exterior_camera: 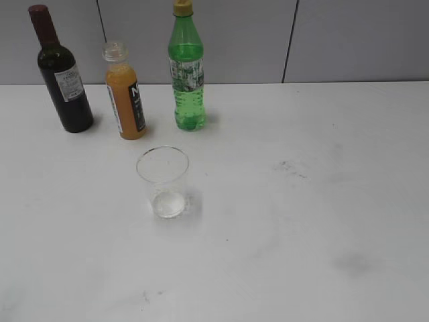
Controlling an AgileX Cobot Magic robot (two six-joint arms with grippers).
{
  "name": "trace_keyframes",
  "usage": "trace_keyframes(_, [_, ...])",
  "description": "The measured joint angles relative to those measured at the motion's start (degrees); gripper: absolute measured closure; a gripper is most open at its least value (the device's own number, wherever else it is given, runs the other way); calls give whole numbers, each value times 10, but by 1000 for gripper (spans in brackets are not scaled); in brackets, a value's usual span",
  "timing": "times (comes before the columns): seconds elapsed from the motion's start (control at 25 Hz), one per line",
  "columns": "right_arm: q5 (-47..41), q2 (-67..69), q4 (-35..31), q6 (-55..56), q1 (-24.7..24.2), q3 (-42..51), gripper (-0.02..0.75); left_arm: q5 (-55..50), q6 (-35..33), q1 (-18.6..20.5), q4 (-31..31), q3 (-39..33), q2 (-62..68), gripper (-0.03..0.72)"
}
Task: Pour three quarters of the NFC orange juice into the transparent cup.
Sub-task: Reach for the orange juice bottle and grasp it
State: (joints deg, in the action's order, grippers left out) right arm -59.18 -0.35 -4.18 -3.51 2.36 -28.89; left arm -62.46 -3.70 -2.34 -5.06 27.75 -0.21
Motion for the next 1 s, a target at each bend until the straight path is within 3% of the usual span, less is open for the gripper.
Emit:
trace_keyframes(0.2, [0,0,0,0,0,0,147,45,0,0,-16,5,48,6])
trace_keyframes(0.36, [0,0,0,0,0,0,147,177,-22,0,-59,6,119,4])
trace_keyframes(0.52, [0,0,0,0,0,0,147,288,-66,0,-68,6,219,24])
trace_keyframes(0.72, [0,0,0,0,0,0,147,453,-76,-2,-77,6,366,40])
trace_keyframes(0.88, [0,0,0,0,0,0,147,591,-76,-32,-73,6,479,49])
trace_keyframes(1.0, [0,0,0,0,0,0,147,697,-76,-76,-60,6,563,59])
